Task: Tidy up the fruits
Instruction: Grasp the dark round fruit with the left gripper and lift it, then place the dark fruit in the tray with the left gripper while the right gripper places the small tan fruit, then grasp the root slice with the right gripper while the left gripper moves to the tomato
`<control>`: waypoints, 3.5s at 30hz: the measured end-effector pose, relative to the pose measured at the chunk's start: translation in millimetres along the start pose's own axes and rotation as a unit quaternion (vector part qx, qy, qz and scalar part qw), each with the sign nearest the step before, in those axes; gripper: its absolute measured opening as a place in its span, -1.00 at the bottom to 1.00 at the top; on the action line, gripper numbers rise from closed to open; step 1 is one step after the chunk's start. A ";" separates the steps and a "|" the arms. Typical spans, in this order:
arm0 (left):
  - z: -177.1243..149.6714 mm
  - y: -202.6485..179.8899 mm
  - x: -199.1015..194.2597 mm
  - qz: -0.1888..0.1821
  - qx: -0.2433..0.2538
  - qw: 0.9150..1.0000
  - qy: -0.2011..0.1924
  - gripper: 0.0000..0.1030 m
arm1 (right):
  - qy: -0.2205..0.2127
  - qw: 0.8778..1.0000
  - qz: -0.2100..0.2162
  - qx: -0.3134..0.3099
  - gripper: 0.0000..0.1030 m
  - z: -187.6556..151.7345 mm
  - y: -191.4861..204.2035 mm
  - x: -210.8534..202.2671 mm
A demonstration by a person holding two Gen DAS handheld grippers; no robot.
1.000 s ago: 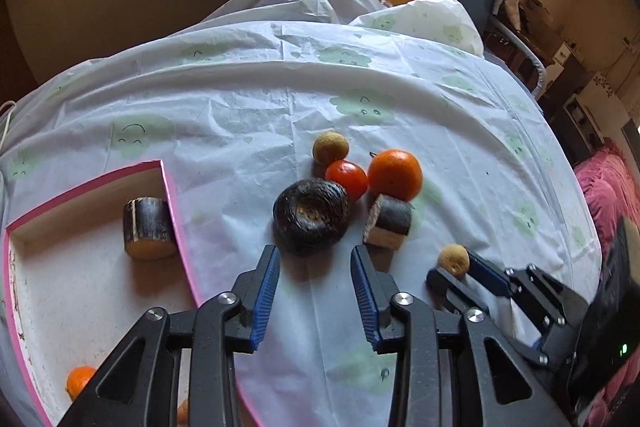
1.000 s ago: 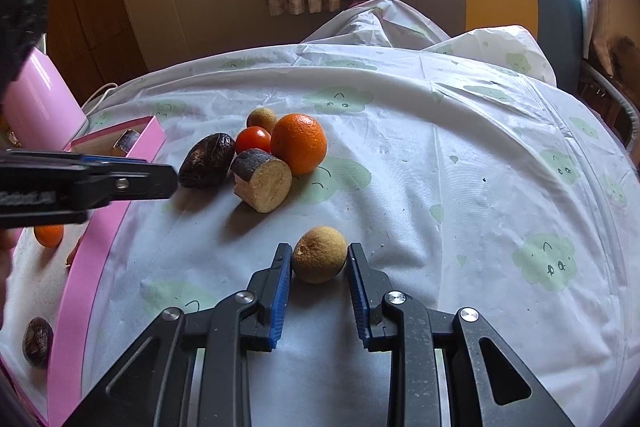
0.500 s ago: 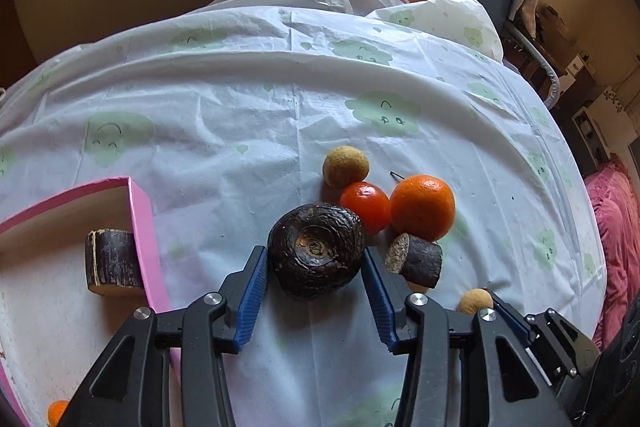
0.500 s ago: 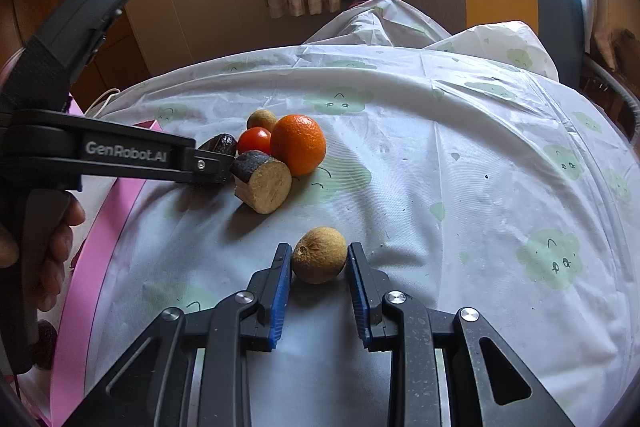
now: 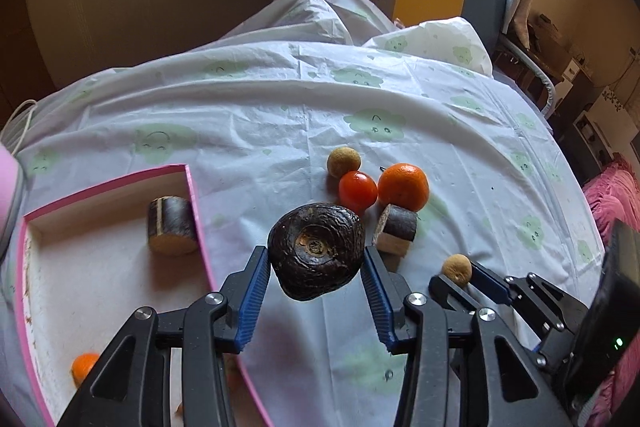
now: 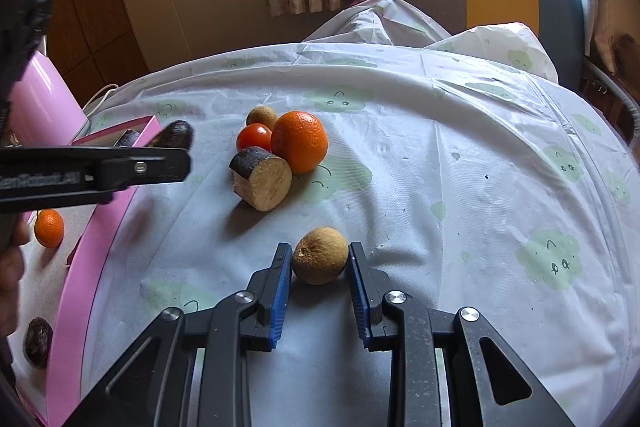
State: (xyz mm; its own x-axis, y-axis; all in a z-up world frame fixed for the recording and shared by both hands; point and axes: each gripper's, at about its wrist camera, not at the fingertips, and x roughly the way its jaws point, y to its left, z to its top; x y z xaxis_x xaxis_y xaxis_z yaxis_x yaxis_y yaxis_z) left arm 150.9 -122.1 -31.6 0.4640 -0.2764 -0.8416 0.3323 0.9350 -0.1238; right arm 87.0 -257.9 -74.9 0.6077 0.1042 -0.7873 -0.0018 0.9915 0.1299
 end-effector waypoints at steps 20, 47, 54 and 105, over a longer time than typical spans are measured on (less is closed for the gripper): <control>-57.6 33.4 -77.6 0.019 -0.044 0.997 -0.066 -0.08 | 0.004 0.999 -0.034 -0.036 -0.45 -1.6 12.1 1.4; -147.2 129.7 -101.5 0.087 -0.154 0.982 -0.073 -0.08 | -0.024 0.999 0.035 -0.021 -0.47 -13.8 29.3 -46.1; -149.1 130.9 -98.0 0.090 -0.159 0.981 -0.069 -0.08 | -0.033 0.992 0.103 -0.068 -0.47 -15.0 88.5 -62.9; -83.1 43.0 -84.6 0.028 -0.039 0.995 -0.086 -0.08 | -0.023 0.997 0.054 0.056 -0.20 13.6 22.0 -29.8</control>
State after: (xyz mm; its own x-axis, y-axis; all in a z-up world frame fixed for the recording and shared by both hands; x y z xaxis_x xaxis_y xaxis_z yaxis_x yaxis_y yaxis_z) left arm 57.7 -40.1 -9.4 0.6157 -0.2513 -0.7469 0.2409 0.9624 -0.1252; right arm 79.7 -240.3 -40.4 0.6442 0.2033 -0.7373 0.0181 0.9597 0.2804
